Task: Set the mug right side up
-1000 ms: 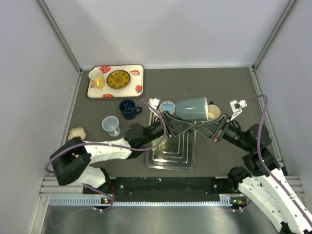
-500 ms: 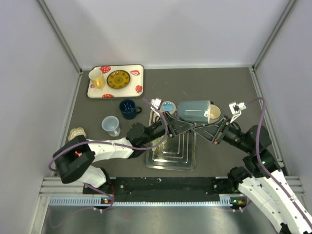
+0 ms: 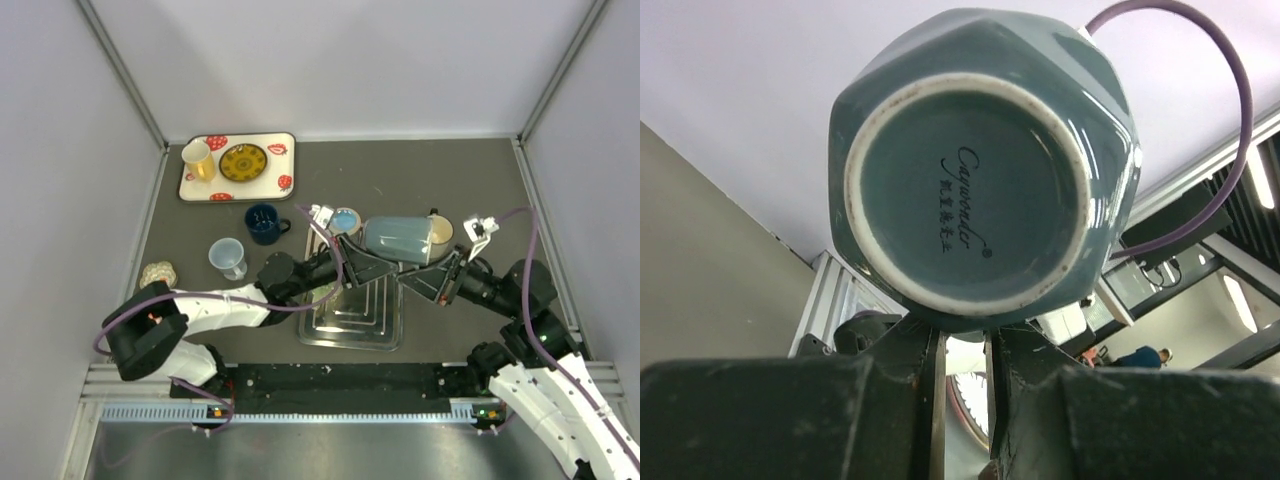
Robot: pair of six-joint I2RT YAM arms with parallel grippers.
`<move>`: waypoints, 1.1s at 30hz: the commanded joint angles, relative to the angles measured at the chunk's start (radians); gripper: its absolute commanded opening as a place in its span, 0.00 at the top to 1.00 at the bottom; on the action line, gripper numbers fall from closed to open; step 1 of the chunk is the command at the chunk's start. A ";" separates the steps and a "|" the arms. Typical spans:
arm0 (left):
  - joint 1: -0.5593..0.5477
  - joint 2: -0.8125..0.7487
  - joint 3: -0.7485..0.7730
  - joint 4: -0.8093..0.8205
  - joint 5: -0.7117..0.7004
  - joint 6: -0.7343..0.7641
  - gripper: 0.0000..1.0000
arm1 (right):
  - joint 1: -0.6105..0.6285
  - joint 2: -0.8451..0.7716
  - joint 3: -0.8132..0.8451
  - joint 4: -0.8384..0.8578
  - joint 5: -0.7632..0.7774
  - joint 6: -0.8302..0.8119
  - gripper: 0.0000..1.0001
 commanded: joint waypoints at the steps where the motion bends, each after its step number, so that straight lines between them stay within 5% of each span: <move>1: 0.028 -0.116 -0.013 0.116 -0.084 0.092 1.00 | 0.027 0.011 0.062 -0.076 -0.153 -0.063 0.73; 6: 0.026 -0.202 -0.056 0.021 -0.110 0.153 1.00 | 0.027 0.030 0.088 -0.102 -0.151 -0.073 0.57; 11: 0.029 -0.317 -0.076 -0.142 -0.110 0.262 1.00 | 0.027 0.041 0.136 -0.198 -0.099 -0.134 0.53; 17: -0.034 -0.490 0.067 -0.922 -0.231 0.651 1.00 | 0.027 0.042 0.300 -0.566 0.285 -0.267 0.53; 20: -0.064 -0.517 0.091 -1.132 -0.313 0.730 1.00 | 0.025 0.045 0.366 -0.671 0.488 -0.257 0.53; 26: -0.141 -0.446 0.110 -1.281 -0.472 0.776 1.00 | 0.027 0.047 0.414 -0.731 0.651 -0.241 0.53; 33: -0.166 -0.257 0.197 -1.355 -0.553 0.754 1.00 | 0.025 0.033 0.406 -0.738 0.662 -0.225 0.54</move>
